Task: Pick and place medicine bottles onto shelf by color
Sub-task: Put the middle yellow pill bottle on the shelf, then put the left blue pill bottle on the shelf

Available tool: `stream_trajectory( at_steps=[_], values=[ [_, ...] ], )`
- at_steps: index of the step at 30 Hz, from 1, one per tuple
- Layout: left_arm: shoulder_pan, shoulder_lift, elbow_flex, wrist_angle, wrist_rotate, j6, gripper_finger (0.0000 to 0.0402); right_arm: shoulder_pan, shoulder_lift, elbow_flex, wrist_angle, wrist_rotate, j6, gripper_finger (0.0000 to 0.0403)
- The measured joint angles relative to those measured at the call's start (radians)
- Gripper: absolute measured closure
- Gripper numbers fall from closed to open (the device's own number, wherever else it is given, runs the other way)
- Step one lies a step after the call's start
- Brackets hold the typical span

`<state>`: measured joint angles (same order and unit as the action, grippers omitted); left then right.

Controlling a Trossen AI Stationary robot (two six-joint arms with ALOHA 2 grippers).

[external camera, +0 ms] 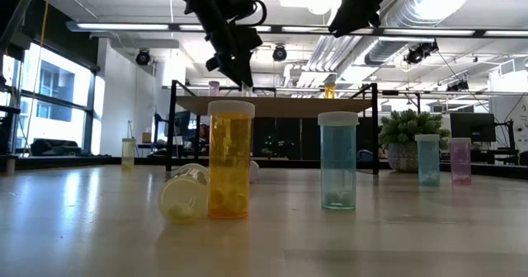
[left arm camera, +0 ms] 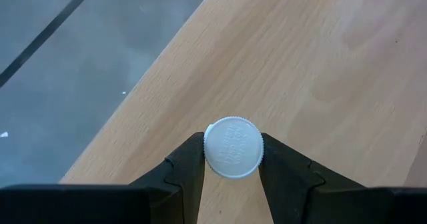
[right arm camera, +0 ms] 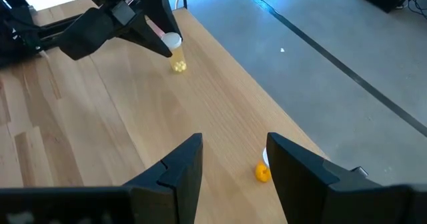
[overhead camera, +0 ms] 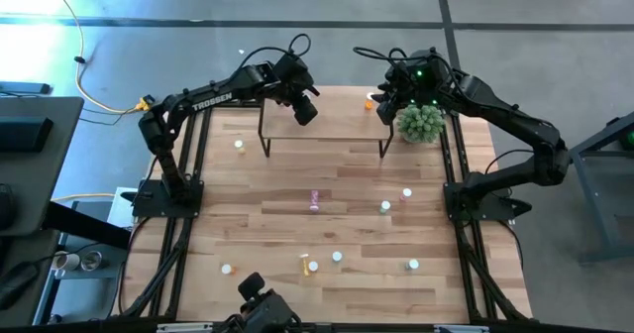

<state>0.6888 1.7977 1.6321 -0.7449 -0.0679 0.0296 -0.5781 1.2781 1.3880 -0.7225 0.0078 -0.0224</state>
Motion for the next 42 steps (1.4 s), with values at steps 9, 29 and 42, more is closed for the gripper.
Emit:
stream_trajectory(
  at_steps=[9, 29, 42],
  values=[
    [0.0, 0.002, 0.0, 0.015, -0.022, 0.0, 0.0271, 0.0, 0.0, 0.0, 0.0, 0.0, 0.0, 0.0244],
    [0.0, 0.001, 0.0, 0.086, -0.026, 0.0, 0.0238, 0.0, 0.0, 0.0, 0.0, 0.0, 0.0, 0.0244],
    [0.005, 0.0, 0.139, -0.011, -0.021, 0.015, 0.024, 0.016, 0.0, 0.0, -0.023, 0.0, 0.019, 0.0244]
  ],
)
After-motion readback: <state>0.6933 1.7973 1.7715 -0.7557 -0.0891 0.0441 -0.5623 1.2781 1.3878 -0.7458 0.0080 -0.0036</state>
